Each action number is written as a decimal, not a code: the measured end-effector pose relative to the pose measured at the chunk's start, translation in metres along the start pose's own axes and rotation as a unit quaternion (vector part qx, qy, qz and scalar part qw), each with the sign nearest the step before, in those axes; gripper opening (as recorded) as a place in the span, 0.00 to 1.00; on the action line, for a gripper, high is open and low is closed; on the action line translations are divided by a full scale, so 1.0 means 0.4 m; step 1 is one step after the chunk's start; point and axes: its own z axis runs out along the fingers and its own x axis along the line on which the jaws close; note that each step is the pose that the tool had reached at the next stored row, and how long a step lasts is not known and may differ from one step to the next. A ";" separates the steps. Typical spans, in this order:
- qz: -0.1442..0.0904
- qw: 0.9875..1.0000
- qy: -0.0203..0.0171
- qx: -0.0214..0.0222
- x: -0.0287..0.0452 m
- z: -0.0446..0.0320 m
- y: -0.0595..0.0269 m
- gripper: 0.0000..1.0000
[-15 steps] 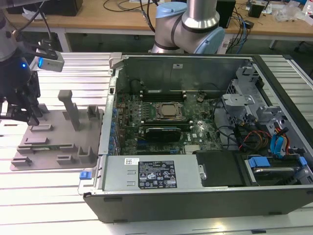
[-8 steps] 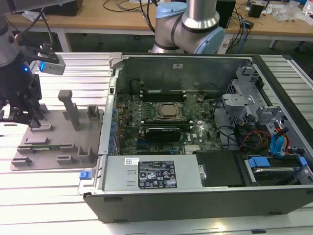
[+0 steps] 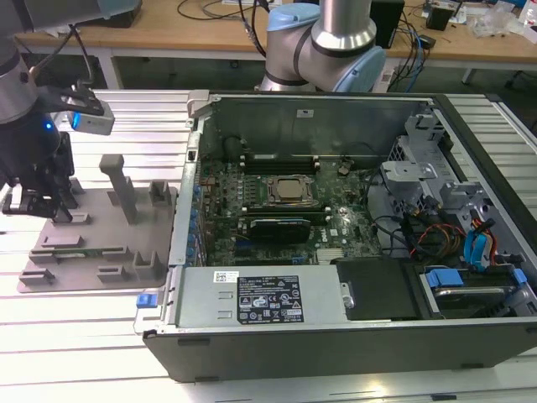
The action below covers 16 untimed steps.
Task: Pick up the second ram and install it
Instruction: 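Pick up the second ram and move it above second insertion slot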
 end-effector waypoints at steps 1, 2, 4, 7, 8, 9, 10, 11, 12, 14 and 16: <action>0.000 1.000 0.000 0.000 0.000 0.002 0.000 0.28; 0.000 1.000 0.000 0.000 0.000 0.005 0.000 0.28; 0.000 1.000 0.000 0.000 0.000 0.012 0.000 0.28; 0.000 1.000 0.000 0.000 0.001 0.023 -0.001 0.28; 0.000 1.000 0.000 0.000 0.001 0.028 -0.001 0.28; 0.000 1.000 0.000 0.000 0.001 0.030 -0.001 0.28; 0.000 1.000 0.000 0.000 0.001 0.032 -0.001 0.28; 0.000 1.000 0.000 0.000 0.001 0.036 -0.002 0.28; 0.000 1.000 0.000 0.000 0.001 0.039 -0.002 0.28; 0.000 1.000 0.000 0.000 0.001 0.044 -0.002 0.28; 0.000 1.000 0.000 0.000 0.002 0.052 -0.002 0.28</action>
